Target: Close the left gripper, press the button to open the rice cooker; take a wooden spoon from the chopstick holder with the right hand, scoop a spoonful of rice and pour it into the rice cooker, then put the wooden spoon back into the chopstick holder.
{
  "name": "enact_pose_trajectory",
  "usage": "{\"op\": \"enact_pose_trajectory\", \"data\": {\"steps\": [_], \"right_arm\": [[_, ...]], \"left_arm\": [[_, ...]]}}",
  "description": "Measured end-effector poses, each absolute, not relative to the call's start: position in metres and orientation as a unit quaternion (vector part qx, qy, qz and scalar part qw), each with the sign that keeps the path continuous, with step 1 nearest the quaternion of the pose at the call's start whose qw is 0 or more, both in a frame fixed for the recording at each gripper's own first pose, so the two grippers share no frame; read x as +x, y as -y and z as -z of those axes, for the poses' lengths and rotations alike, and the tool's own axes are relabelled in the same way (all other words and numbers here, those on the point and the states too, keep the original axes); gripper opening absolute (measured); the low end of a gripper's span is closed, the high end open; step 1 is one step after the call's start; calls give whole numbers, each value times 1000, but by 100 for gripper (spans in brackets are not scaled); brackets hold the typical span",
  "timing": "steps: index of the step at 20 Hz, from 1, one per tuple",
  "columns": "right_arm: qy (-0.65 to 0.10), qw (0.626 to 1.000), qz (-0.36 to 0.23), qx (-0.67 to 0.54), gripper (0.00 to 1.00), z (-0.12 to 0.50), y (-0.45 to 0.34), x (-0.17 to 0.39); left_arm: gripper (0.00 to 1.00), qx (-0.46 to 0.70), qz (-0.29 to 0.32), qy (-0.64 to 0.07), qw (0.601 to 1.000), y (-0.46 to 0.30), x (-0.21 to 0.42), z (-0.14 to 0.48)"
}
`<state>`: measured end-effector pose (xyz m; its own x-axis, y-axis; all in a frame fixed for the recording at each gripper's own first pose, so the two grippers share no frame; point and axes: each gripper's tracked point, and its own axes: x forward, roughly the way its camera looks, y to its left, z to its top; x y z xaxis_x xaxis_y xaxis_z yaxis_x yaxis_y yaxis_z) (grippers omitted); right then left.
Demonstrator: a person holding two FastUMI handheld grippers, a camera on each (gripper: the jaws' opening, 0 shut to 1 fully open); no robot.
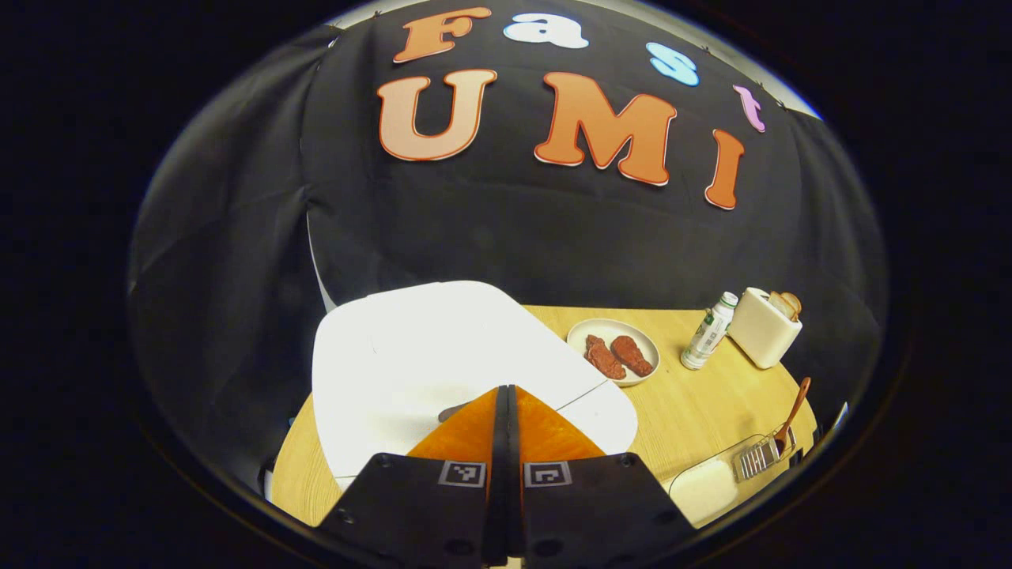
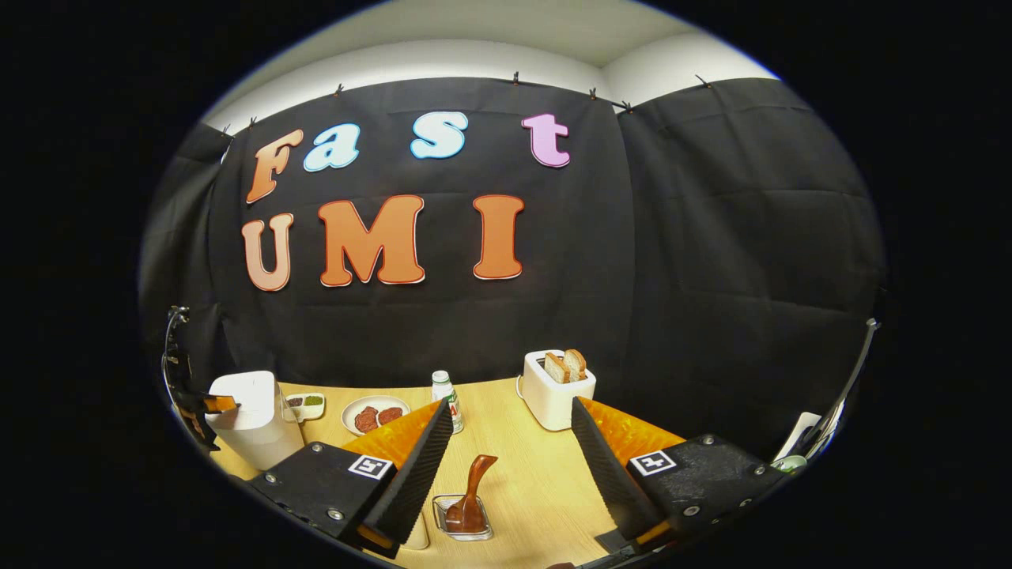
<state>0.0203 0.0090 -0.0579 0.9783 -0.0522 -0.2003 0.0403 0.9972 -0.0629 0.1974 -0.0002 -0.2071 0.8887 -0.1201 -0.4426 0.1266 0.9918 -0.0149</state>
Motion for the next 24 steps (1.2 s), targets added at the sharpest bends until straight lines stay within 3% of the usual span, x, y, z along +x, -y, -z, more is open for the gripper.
{"op": "enact_pose_trajectory", "data": {"steps": [10,15,24], "right_arm": [[-106,994,16,-19,93,65,-7,19],[-100,994,23,-25,94,64,3,12],[-101,995,18,15,94,77,11,11]], "left_arm": [[5,16,57,-221,974,-1,202,198],[4,0,25,-126,992,-17,201,99],[4,-50,19,-64,997,-29,148,11]]}}
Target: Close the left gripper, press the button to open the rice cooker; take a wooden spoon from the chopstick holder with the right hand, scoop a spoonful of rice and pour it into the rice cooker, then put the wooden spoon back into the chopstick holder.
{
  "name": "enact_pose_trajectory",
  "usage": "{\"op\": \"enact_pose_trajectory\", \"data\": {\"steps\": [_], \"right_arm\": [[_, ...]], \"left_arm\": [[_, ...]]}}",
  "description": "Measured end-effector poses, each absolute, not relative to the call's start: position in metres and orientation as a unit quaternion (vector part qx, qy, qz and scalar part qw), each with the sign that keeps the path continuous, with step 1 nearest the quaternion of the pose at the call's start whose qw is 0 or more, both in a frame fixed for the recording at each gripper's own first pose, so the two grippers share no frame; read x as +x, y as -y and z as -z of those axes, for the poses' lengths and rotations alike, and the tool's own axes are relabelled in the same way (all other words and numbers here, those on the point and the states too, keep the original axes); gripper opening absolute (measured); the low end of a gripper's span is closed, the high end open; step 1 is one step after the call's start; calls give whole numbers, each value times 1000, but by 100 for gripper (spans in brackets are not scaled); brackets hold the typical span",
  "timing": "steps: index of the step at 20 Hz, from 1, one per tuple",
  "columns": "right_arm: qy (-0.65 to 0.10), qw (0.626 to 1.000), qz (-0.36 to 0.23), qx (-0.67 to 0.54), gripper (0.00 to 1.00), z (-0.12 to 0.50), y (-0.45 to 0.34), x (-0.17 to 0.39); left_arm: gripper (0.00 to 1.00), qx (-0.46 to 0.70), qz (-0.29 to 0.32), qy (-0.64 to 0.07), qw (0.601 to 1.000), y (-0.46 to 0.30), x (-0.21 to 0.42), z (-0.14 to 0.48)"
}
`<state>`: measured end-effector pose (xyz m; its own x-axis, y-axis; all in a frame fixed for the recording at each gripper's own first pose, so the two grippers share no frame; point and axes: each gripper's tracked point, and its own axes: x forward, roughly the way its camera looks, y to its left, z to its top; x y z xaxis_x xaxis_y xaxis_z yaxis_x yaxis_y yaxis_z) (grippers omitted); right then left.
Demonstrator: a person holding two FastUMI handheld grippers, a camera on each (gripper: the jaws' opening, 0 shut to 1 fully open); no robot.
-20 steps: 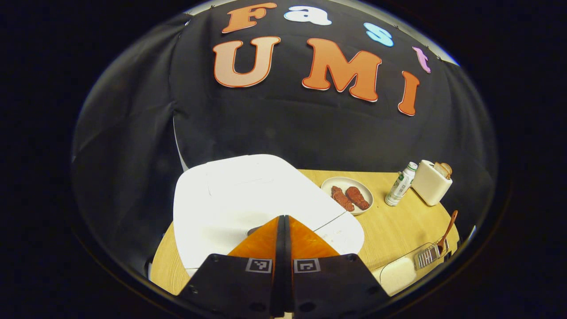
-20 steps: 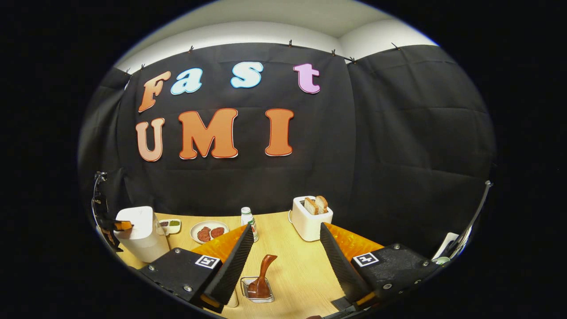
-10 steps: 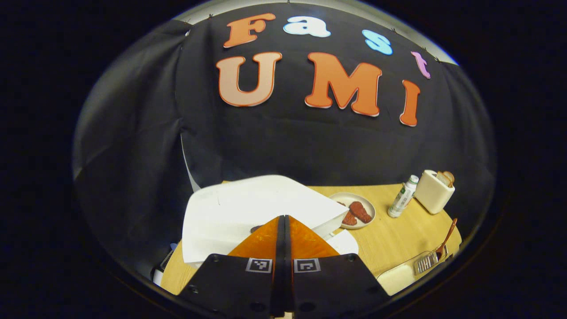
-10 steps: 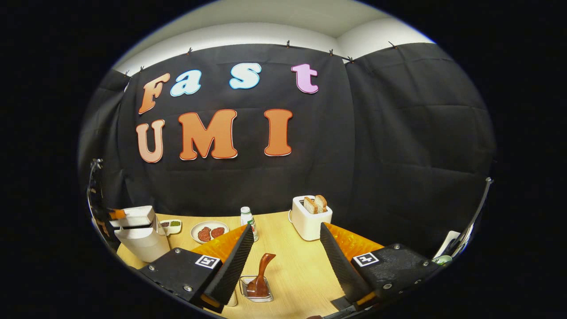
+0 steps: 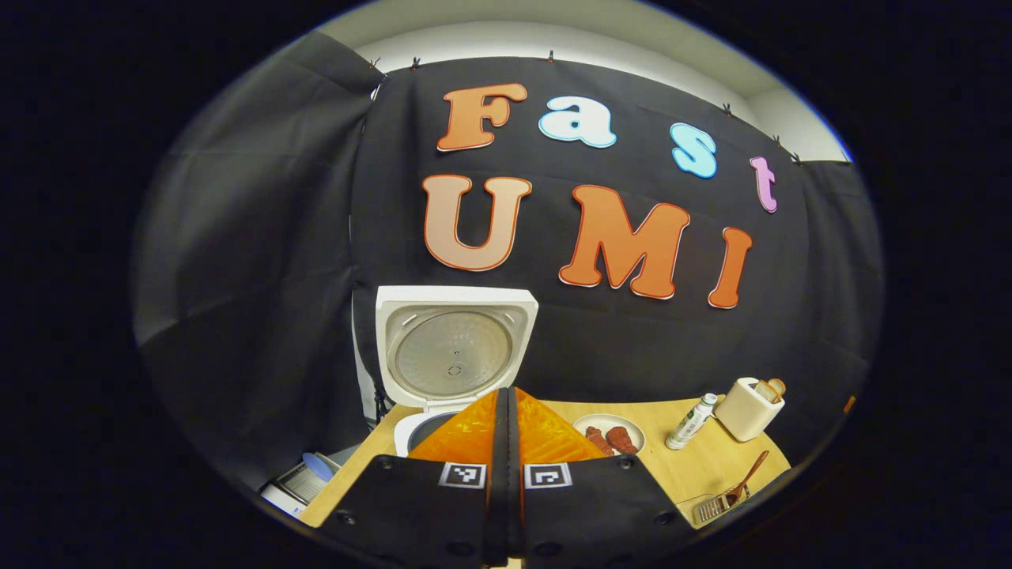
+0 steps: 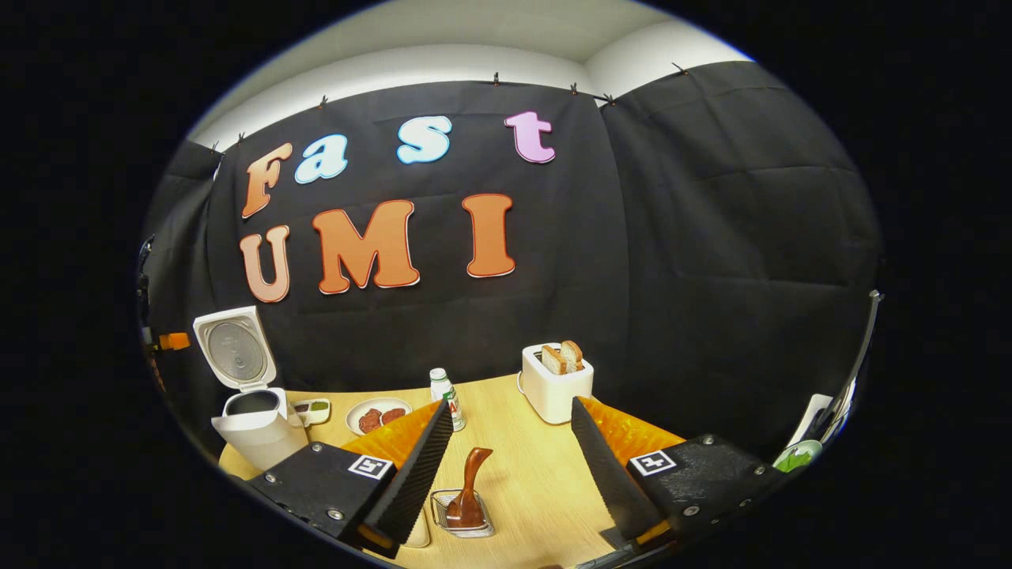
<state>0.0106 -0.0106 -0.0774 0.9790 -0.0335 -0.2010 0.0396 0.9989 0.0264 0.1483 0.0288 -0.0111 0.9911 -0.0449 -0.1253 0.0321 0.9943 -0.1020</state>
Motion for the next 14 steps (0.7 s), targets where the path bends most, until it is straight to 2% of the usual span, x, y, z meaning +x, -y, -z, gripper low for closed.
{"op": "enact_pose_trajectory", "data": {"steps": [4,5,6,9,12,13,14], "right_arm": [[-107,994,5,22,93,89,7,11],[-107,994,4,20,98,90,8,11],[-107,994,1,20,94,92,8,13],[-118,993,-4,29,93,105,8,17],[-123,992,-6,25,94,117,8,23],[-131,991,-8,28,94,125,7,26],[-138,990,-14,33,93,133,4,28]], "left_arm": [[4,-22,-13,-37,999,-51,119,-14],[4,-13,-19,-30,999,-53,112,-18],[4,-11,-26,-24,999,-54,105,-23],[5,7,-59,-8,998,-68,83,-35],[5,1,-64,13,998,-66,62,-49],[8,-3,-63,20,998,-66,56,-54],[35,-6,-65,24,998,-67,49,-58]]}}
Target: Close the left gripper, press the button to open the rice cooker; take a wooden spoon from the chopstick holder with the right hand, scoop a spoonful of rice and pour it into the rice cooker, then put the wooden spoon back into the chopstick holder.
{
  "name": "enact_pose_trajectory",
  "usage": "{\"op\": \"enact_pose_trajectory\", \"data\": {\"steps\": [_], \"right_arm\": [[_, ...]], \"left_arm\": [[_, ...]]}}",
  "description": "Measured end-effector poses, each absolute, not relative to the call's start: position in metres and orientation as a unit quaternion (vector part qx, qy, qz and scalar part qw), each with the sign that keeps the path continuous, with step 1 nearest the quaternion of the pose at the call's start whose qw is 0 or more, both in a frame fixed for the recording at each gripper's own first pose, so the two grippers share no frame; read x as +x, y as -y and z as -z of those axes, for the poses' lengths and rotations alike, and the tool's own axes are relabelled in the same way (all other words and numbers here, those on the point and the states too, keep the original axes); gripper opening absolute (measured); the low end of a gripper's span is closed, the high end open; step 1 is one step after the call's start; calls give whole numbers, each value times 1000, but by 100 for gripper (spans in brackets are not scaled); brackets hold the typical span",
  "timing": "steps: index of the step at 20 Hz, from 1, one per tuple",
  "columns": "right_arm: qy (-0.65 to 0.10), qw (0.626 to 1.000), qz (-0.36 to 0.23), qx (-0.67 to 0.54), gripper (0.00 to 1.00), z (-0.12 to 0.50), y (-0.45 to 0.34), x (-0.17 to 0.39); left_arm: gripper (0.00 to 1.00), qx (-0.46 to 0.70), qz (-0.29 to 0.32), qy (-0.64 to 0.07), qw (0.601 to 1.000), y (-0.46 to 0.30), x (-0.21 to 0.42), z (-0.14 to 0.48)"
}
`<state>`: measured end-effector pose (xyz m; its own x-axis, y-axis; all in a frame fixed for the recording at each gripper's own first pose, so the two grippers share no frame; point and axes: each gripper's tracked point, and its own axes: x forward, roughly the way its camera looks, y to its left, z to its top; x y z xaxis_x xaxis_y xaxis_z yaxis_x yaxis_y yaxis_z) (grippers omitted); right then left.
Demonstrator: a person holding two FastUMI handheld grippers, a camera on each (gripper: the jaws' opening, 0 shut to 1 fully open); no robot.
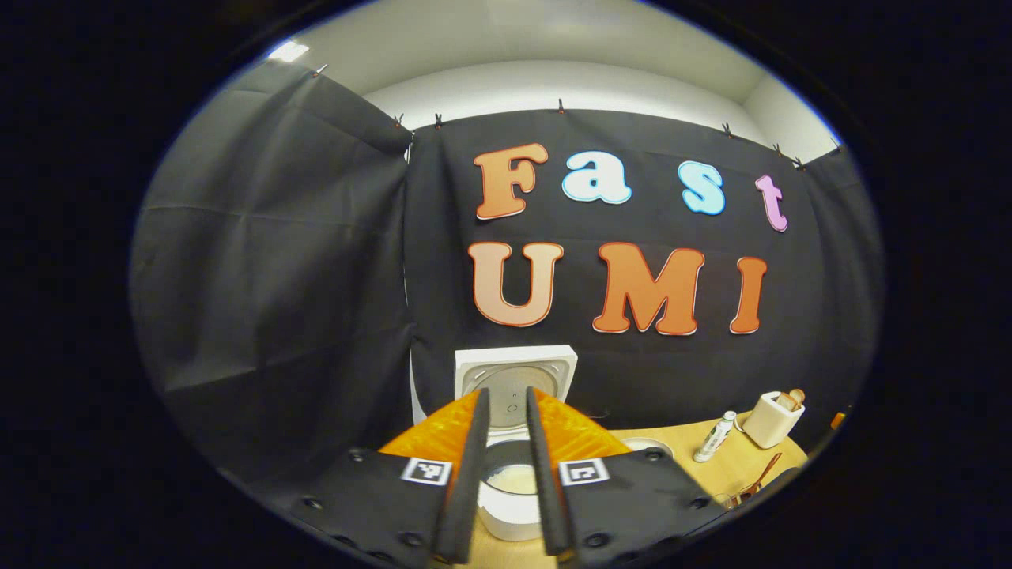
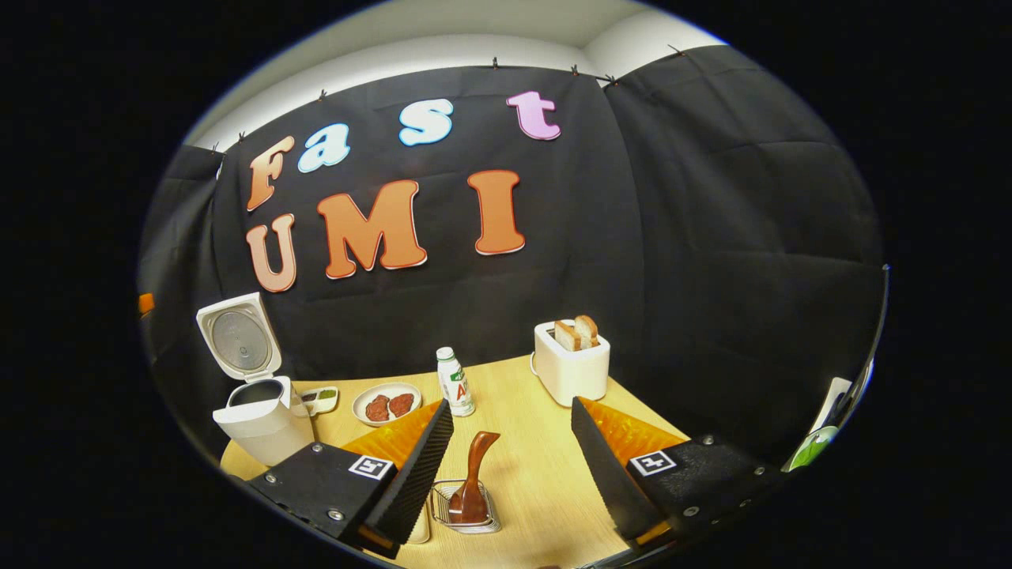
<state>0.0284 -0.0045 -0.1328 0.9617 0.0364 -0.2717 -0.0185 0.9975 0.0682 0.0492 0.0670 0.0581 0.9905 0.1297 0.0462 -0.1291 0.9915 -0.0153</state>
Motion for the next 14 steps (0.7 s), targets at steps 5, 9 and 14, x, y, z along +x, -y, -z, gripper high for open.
{"op": "enact_pose_trajectory", "data": {"steps": [5,9,14], "right_arm": [[-172,984,-47,26,94,169,-14,41],[-203,977,-68,21,94,202,-26,54],[-264,961,-75,28,94,259,-35,79]], "left_arm": [[71,-10,-71,26,997,-72,26,-60],[100,-6,-92,23,996,-82,8,-56],[100,1,-118,24,993,-94,-11,-55]]}}
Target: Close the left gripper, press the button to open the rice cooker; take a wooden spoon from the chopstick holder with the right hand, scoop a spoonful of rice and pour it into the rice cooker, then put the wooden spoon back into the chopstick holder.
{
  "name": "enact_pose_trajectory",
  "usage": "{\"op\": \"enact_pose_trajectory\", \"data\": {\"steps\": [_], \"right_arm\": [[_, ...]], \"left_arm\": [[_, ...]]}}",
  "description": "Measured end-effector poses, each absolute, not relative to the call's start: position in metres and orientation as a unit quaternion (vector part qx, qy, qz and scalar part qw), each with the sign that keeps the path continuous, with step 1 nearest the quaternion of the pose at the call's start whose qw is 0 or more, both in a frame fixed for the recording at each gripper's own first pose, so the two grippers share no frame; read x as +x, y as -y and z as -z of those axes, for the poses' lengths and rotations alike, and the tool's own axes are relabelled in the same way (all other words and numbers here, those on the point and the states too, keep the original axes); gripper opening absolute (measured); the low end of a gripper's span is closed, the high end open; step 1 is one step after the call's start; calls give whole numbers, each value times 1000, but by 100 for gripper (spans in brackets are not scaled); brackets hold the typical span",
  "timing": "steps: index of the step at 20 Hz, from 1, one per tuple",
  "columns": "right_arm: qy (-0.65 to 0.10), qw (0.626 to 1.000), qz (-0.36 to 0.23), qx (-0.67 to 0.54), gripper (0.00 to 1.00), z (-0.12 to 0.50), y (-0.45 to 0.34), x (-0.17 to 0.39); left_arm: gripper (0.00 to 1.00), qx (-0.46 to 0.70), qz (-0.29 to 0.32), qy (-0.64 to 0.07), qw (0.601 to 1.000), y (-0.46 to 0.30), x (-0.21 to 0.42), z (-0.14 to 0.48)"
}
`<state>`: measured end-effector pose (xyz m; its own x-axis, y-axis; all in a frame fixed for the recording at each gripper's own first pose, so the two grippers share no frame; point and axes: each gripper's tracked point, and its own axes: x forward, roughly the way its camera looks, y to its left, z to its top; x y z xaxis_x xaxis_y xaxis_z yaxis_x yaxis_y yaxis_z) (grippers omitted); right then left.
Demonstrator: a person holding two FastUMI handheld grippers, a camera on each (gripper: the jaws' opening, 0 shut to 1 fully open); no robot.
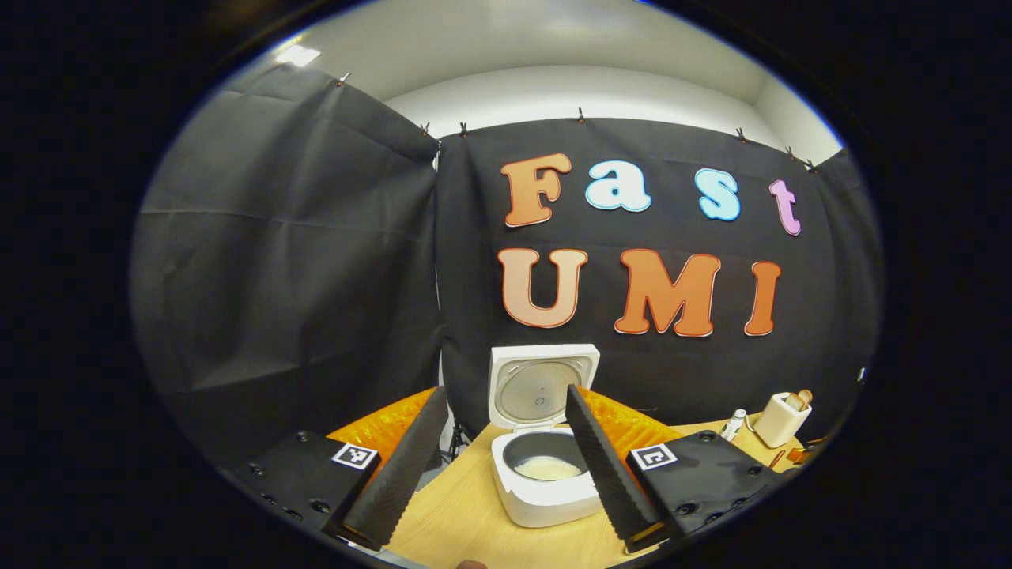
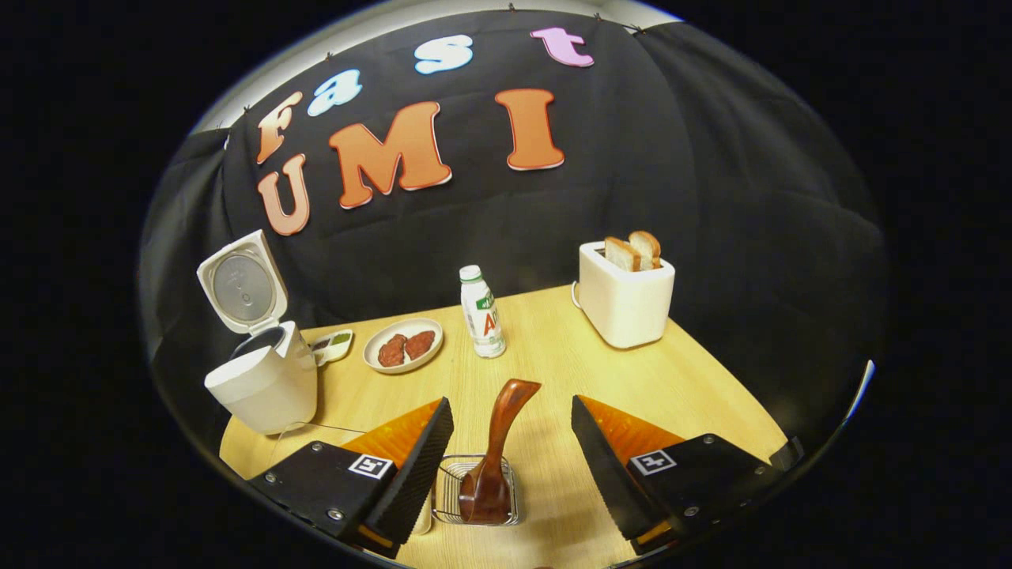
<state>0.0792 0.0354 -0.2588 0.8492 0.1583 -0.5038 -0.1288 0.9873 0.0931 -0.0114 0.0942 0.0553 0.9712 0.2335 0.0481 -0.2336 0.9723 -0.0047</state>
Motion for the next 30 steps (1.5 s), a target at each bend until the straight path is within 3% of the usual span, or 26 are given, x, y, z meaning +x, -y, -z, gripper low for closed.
{"op": "enact_pose_trajectory", "data": {"steps": [5,7,10,14,18,21,30], "right_arm": [[-317,944,-74,58,94,304,-43,99],[-320,943,-71,64,87,311,-45,109],[-334,933,-82,102,66,317,-56,115],[-351,919,-77,163,27,314,-66,117],[-345,921,-58,173,9,304,-67,114],[-324,930,-58,163,3,283,-67,108],[-226,969,-68,74,3,189,-86,86]], "left_arm": [[100,10,-135,19,991,-106,-26,-50],[99,0,-132,19,991,-109,-29,-48],[99,-10,-145,6,989,-120,-35,-37],[100,-29,-149,-8,988,-128,-40,-24],[100,-40,-143,-15,989,-130,-36,-20],[100,-34,-130,-7,991,-125,-30,-27],[100,-33,-65,2,997,-103,-4,-40]]}}
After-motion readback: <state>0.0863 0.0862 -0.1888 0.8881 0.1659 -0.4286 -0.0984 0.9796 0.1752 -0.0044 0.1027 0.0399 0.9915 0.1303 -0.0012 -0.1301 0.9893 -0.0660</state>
